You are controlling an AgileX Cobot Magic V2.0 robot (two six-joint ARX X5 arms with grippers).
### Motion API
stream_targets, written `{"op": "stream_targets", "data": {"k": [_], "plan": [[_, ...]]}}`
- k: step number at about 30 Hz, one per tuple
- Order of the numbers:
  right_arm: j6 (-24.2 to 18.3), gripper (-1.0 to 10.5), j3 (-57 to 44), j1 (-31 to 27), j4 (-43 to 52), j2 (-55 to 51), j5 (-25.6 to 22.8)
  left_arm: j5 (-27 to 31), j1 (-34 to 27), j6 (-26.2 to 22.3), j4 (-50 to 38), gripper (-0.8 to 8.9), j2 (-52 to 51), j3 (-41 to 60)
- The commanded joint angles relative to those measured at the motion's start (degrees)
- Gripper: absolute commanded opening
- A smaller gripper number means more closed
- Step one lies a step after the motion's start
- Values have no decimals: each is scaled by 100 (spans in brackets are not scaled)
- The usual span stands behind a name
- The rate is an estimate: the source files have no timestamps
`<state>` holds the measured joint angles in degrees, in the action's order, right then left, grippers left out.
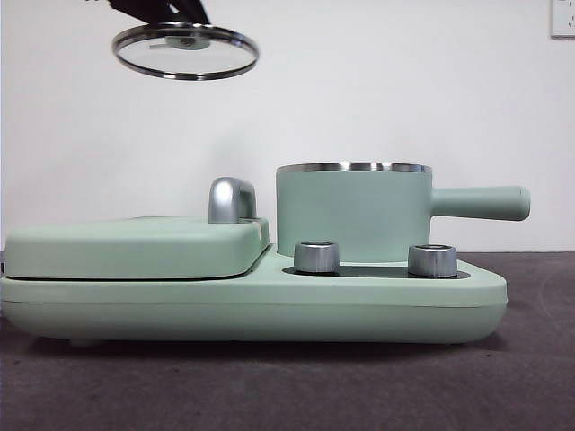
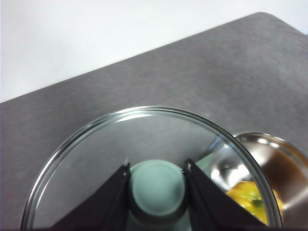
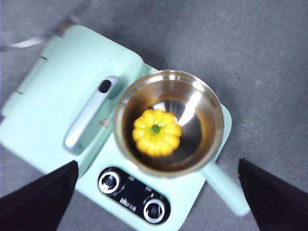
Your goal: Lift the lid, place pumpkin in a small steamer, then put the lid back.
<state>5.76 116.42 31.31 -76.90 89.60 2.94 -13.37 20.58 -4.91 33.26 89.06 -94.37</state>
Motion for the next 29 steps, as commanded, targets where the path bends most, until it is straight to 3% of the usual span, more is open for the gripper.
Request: {"op": "stream_targets", "data": {"k": [1,5,12,17,29], "plan": [[-61,553,-433,101,-435,-404,-4,-17,216,0,-138,15,22,-188],[-61,546,-1602,125,-234,-1300,-160,-17,551,-7,-168,15,66,-188],[17,546,-3923,157,1091,-3215,-105,-17,1097,-26,-201,15,302,-188],[39,546,-5169,157,1779,-4426,354,-17,1445,-168,-291,15,579,-188],[396,546,-6474,155,2238,-6105,503,-17,1965,-345,-887,15,1220,-188]]}}
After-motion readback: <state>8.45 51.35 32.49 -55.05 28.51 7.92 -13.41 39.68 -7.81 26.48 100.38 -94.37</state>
